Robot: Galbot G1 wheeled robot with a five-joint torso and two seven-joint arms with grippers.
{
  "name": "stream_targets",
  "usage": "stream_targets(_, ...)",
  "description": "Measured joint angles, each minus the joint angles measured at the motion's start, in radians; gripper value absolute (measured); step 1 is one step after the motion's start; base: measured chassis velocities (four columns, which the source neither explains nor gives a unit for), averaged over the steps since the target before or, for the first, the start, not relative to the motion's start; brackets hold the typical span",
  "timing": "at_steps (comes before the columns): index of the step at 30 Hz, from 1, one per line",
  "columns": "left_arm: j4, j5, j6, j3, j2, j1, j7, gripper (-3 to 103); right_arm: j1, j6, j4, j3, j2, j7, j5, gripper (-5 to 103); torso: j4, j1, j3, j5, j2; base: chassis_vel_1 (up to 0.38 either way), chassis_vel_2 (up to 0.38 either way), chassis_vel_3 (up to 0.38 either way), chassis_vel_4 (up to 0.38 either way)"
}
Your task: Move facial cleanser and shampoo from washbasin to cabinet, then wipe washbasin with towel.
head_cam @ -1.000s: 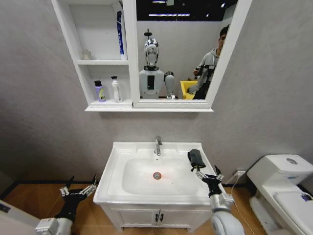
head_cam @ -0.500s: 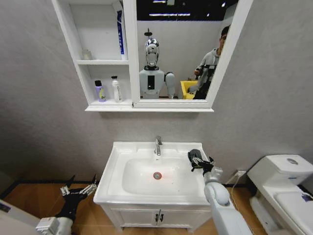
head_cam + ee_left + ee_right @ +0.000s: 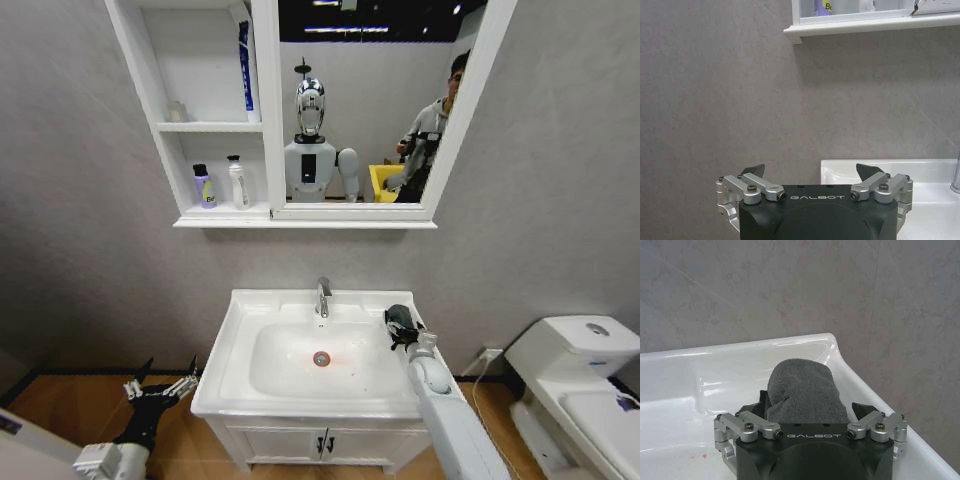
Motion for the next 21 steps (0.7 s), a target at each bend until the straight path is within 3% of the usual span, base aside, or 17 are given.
stream_targets(4, 0.0, 0.0, 0.0, 0.0, 0.0, 0.0, 0.0, 100, 0.008, -0.003, -0.014, -0.003, -0.003, -0.003, 0.001, 94, 0.0, 0.0, 0.0, 0.0, 0.0, 0.0, 0.0, 0.0, 0.0)
stream_targets(6, 0.0, 0.0, 0.001, 0.0, 0.0, 0.0, 0.0, 100, 0.016, -0.003, -0.027, -0.007, -0.006, -0.008, 0.001, 83, 0.0, 0.0, 0.0, 0.0, 0.0, 0.0, 0.0, 0.0, 0.0)
stream_targets(10, 0.0, 0.0, 0.001, 0.0, 0.0, 0.0, 0.0, 100, 0.024, -0.003, -0.035, -0.009, -0.006, -0.012, 0.001, 73, 0.0001, 0.0, 0.0, 0.0, 0.0, 0.0, 0.0, 0.0, 0.0)
stream_targets(13, 0.0, 0.0, 0.001, 0.0, 0.0, 0.0, -0.001, 100, 0.029, -0.004, -0.039, -0.011, -0.009, -0.015, 0.001, 56, 0.0001, 0.0, 0.0, 0.0, 0.0, 0.0, 0.0, 0.0, 0.0)
stream_targets(14, 0.0, 0.0, 0.001, 0.0, 0.0, 0.0, -0.001, 100, 0.029, -0.004, -0.039, -0.011, -0.009, -0.015, 0.001, 56, 0.0001, 0.0, 0.0, 0.0, 0.0, 0.0, 0.0, 0.0, 0.0)
stream_targets(17, 0.0, -0.001, 0.001, 0.0, 0.0, 0.0, -0.001, 100, 0.028, -0.01, -0.039, -0.011, -0.011, -0.016, 0.001, 40, 0.0, 0.0, 0.0, -0.0001, 0.0, 0.0, 0.0, 0.0, 0.0)
stream_targets(21, 0.0, -0.001, 0.001, 0.0, 0.0, 0.0, -0.001, 100, 0.024, -0.012, -0.033, -0.011, -0.012, -0.016, 0.001, 29, 0.0, 0.0, 0.0, -0.0001, 0.0, 0.0, 0.0, 0.0, 0.0)
